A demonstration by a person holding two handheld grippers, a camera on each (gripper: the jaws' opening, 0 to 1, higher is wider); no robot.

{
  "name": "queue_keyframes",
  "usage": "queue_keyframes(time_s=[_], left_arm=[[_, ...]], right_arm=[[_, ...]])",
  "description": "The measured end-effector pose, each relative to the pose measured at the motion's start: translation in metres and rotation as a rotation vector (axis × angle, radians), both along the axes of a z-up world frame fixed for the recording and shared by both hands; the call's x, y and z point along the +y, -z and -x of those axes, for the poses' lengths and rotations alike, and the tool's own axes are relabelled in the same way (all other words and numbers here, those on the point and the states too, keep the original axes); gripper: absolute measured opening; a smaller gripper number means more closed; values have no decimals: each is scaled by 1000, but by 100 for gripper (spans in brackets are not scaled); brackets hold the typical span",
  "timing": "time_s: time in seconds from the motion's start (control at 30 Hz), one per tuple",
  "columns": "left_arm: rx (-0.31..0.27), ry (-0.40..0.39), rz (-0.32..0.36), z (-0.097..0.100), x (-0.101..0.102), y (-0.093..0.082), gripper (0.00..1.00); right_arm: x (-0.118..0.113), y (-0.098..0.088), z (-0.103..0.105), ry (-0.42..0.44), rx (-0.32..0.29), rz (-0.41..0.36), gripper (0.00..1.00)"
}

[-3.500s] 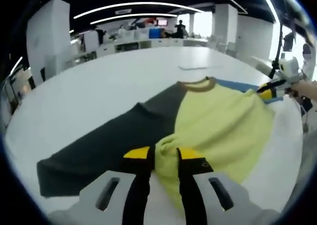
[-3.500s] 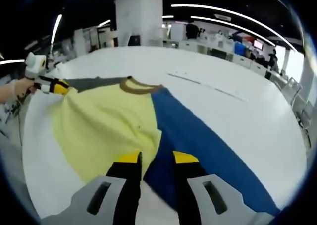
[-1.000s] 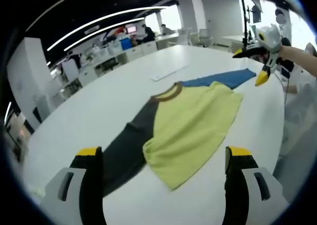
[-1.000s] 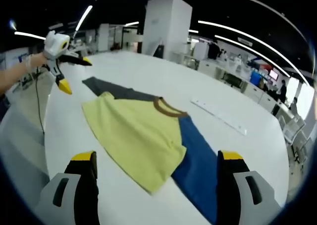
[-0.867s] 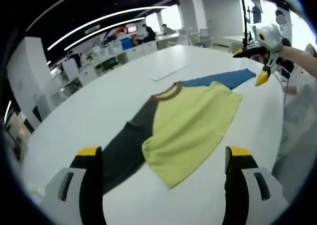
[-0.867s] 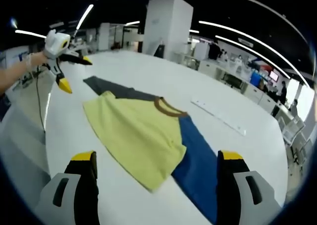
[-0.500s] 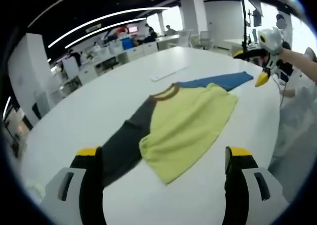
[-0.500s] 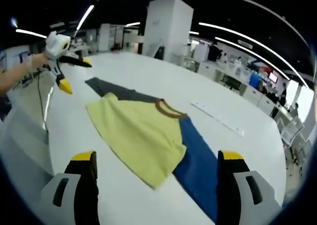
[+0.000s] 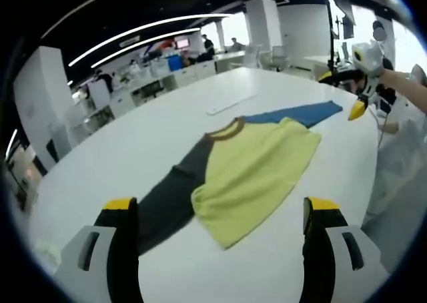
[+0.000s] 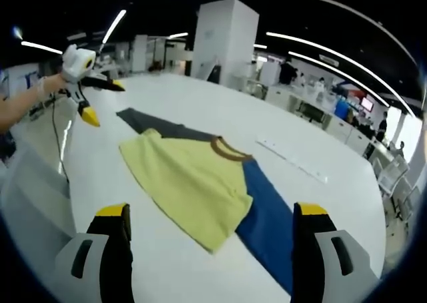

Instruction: Fold the garment on the visible template until the final outline fits inside the template.

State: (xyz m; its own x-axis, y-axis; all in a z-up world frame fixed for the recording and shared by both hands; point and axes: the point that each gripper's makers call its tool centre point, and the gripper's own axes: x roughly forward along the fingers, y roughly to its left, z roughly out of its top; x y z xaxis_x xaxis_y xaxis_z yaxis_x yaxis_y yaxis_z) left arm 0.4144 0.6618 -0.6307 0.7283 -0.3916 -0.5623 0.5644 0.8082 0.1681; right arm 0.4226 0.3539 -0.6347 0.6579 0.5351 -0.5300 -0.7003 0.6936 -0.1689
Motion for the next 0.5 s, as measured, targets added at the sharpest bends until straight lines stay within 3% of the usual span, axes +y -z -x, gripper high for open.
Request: queue_keyframes(time_s=[0.37, 0.5], left_arm=[[45, -19, 8, -1, 7, 20, 99], [65, -18, 7, 1, 10, 27, 94]], right_arm=[[-2, 12, -4, 15, 31, 1, 100], [-4, 22, -4, 20, 58, 5, 99]])
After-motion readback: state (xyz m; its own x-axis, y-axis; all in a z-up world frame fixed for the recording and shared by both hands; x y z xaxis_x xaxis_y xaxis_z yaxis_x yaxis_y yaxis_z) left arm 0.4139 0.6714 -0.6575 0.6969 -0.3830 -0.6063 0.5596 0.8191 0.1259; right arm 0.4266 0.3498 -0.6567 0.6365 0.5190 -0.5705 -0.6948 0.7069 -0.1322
